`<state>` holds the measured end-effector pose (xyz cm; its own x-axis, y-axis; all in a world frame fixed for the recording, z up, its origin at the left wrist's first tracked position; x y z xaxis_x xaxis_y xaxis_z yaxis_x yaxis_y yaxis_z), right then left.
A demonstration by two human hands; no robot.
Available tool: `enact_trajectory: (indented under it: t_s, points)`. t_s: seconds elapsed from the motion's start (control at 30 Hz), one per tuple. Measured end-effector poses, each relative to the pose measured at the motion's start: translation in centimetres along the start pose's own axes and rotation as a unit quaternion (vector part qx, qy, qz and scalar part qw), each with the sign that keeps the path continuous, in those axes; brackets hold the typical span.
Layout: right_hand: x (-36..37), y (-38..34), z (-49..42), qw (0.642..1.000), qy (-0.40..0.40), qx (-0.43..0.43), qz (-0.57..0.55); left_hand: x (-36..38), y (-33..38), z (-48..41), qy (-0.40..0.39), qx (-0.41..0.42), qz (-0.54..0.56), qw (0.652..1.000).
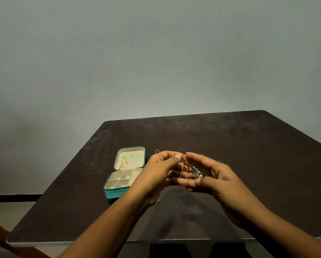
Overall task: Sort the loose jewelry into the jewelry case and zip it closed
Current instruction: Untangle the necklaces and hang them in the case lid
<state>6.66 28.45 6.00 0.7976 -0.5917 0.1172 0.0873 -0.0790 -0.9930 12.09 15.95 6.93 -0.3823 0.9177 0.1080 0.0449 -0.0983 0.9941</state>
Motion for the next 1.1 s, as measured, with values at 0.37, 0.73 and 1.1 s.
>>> enact_trajectory:
  t_s: [0.37,0.73,1.1]
  points:
    - [-1.4,1.1,-0.7,0.995,0.057,0.013,0.084,-0.1,0.7,0.2,-0.035,0.008,0.006,0.999]
    - [-2.0,3.6,-1.8,0.973,-0.026,0.162,-0.161,-0.7,1.4,0.2,-0.039,-0.031,0.094,0.994]
    - [-3.9,3.0,-2.7,0.946,-0.037,0.113,-0.300,-3.1,0.2,-1.5,0.102,-0.094,0.222,0.965]
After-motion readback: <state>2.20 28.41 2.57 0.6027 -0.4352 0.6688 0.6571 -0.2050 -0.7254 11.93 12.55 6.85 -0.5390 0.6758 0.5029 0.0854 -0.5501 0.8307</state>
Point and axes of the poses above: each hand's wrist, its own z-axis away from the middle knuckle, its own x-axis out of the palm, y = z × x, the point moved 2 cm from there along -z, towards the middle knuckle, and after that the axes turned 6 degrees about x, right-handed, at the moved point
